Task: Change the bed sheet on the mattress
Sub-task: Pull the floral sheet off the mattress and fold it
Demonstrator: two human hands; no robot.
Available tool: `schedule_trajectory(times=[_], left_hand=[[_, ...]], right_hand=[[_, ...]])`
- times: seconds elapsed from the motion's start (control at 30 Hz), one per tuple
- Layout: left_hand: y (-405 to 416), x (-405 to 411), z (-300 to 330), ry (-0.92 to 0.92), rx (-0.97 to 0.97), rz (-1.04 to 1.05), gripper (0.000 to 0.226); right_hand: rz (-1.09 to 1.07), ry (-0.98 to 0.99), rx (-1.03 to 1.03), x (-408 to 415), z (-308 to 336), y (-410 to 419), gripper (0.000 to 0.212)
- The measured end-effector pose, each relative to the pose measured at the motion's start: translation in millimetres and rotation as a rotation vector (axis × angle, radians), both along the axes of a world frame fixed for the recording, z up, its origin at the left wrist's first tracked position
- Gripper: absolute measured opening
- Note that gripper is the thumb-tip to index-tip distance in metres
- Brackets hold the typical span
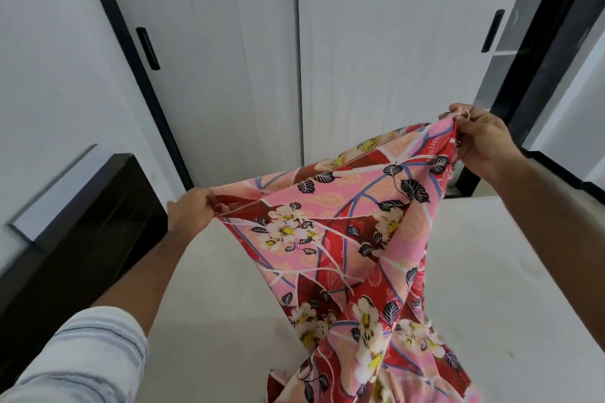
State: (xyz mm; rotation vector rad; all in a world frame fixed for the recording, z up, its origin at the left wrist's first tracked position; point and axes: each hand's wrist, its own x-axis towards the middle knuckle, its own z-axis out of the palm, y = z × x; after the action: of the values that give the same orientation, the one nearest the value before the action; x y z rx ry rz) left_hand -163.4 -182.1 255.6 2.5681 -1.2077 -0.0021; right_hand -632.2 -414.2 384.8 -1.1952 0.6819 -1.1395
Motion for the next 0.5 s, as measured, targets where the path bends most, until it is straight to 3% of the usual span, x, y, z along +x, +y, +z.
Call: schedule_trajectory(times=[0.1, 0.17, 0.27, 0.4, 0.5], left_hand=[[9, -15, 9, -0.057, -0.006, -0.101, 0.025], [14, -24, 12, -0.084, 0.015, -0.141, 0.032], [22, -38, 12, -0.182, 0.069, -0.149, 0.015], [33, -46, 8, -0.034, -0.004, -0.155, 0.035], [50, -58, 7, -0.006, 0.063, -0.281, 0.035]], right_hand=[[0.029, -0.013, -0.008, -13, 8, -12, 0.006], [0.041, 0.008, -0.020, -19, 12, -17, 0.015], [0.074, 0.021, -0.032, -33, 18, -25, 0.023], [0.114, -0.008, -0.024, -50, 20, -35, 0.021], [0.154, -0.013, -0.030, -59, 15, -40, 0.010]])
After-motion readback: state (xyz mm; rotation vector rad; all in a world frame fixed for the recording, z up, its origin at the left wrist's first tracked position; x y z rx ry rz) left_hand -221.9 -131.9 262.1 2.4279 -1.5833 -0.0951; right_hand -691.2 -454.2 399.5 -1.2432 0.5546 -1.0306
